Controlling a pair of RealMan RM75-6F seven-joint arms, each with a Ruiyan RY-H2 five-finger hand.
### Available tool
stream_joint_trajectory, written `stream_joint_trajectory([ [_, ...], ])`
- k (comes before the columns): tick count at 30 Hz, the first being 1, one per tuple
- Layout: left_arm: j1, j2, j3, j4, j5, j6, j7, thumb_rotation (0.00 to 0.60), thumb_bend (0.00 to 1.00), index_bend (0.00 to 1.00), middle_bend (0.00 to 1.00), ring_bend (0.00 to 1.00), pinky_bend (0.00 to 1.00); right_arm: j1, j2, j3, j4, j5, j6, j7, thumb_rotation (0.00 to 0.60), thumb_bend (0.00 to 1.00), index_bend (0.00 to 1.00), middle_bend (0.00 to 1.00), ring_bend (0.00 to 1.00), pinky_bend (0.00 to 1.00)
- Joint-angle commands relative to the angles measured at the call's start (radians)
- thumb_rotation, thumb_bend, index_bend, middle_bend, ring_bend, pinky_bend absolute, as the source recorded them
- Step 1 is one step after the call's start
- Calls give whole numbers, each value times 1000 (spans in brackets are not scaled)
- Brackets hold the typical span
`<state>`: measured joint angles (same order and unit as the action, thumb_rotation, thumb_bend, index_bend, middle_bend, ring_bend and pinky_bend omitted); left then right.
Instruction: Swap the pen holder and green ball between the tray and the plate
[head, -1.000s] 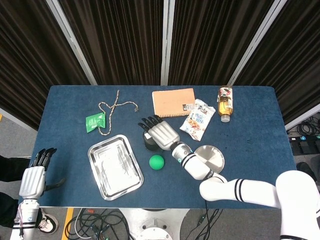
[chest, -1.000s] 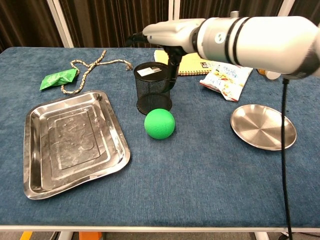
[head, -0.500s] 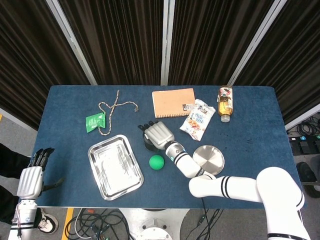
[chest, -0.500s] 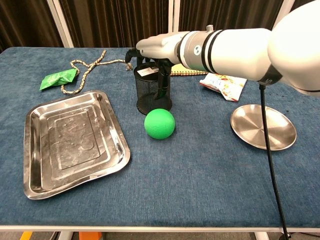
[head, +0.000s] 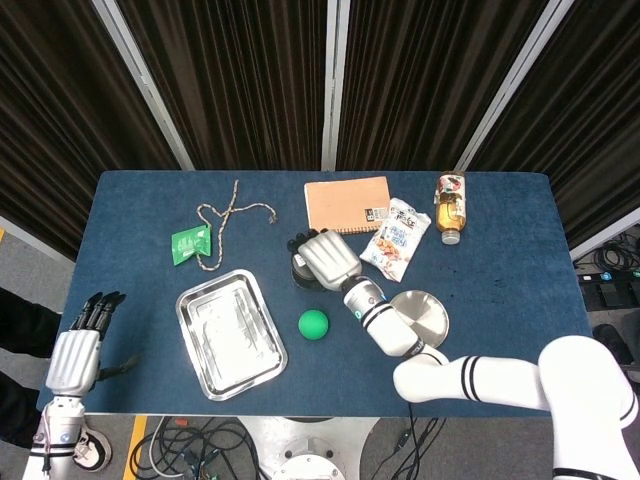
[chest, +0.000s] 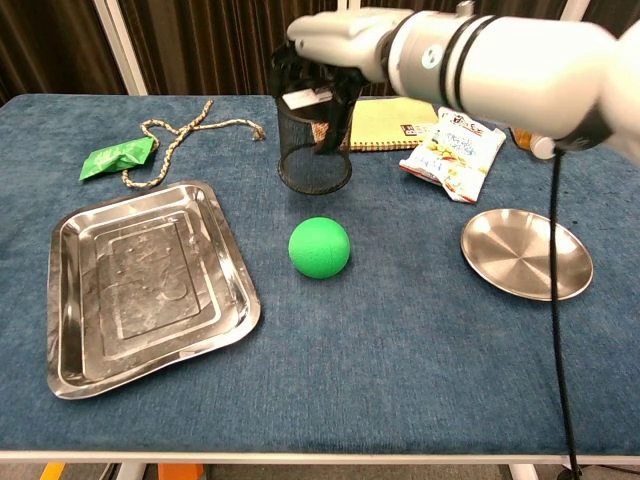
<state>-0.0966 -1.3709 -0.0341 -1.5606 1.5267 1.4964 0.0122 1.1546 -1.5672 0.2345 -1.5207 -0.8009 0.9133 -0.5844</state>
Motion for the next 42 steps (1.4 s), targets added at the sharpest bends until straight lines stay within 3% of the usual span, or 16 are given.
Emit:
stream_joint_trajectory([
  [1,-10,-5,2,-7,8,-10,15,600,93,109,91,45,262,-69,110,-15,-133,-65,92,5,600,185,326,370,306,435],
  [8,-25,-17,-6,-11,1,-27,33,600,93,109,91,45,262,-228,291,-118,-346,-146,235,-5,600,185,333,375,306,435],
  [17,-33,-20,-4,-9,-6,-41,34,600,93,109,91,45,262,-374,352,-221,-387,-237,275,79,600,184,340,377,305,433],
  [26,-37,-31,1,7,-15,-53,24,600,93,109,91,45,261,-426,355,-249,-378,-237,235,85,600,185,359,379,305,432],
  [42,-45,-37,4,20,-15,-61,15,600,93,109,97,44,258,-474,307,-242,-339,-245,211,70,600,168,327,373,292,406],
])
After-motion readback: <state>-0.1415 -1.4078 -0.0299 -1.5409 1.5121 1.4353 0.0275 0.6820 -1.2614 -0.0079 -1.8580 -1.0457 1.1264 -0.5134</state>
